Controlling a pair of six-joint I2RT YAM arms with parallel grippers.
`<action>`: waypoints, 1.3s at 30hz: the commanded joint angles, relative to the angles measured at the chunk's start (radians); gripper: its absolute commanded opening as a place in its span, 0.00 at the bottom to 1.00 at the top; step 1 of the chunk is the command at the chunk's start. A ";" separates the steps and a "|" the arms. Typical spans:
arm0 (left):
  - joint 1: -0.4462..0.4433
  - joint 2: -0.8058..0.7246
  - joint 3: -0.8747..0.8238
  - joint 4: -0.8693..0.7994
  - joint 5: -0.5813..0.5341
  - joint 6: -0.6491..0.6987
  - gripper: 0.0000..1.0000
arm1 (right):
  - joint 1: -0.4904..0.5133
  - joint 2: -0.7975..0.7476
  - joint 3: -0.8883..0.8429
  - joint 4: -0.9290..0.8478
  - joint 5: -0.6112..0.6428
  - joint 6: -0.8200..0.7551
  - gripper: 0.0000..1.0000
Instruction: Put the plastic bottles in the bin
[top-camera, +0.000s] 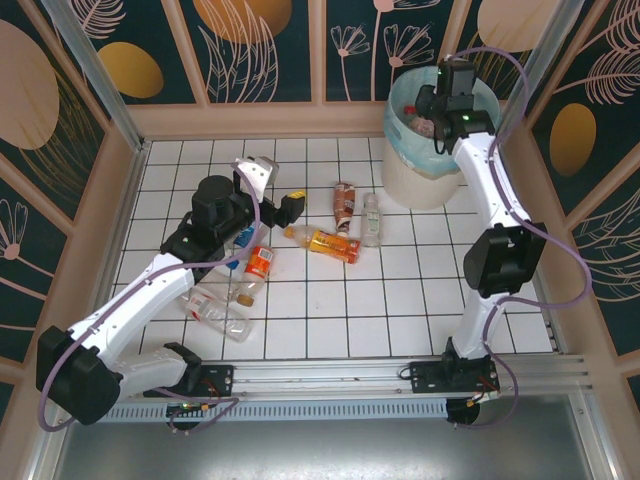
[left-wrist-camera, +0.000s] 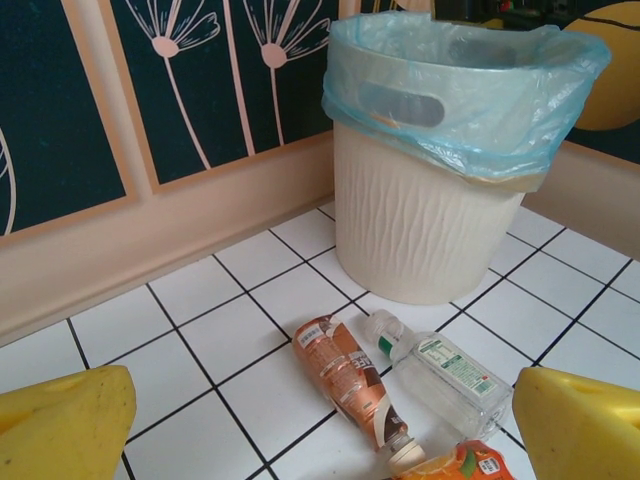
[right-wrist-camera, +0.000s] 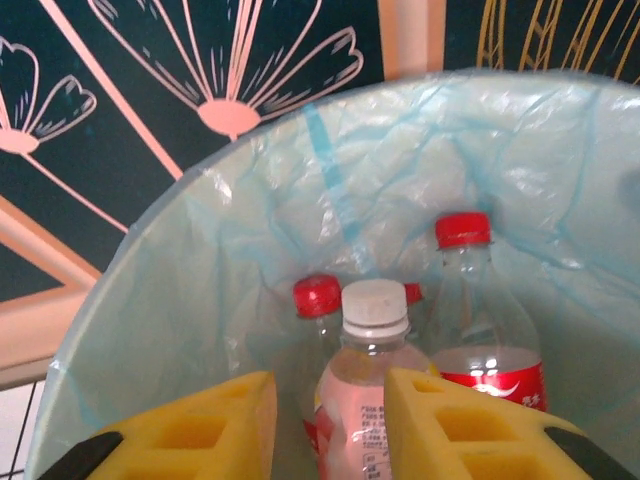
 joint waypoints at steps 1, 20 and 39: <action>0.003 0.019 0.022 -0.028 -0.058 -0.021 0.95 | 0.039 -0.007 0.094 -0.045 -0.017 0.011 0.36; 0.009 -0.114 -0.079 -0.440 -0.296 -0.561 0.90 | 0.570 0.070 0.137 -0.252 -0.155 -0.312 0.54; 0.009 -0.226 -0.235 -0.621 -0.282 -0.638 0.89 | 0.639 0.520 0.338 -0.556 -0.388 -0.368 0.59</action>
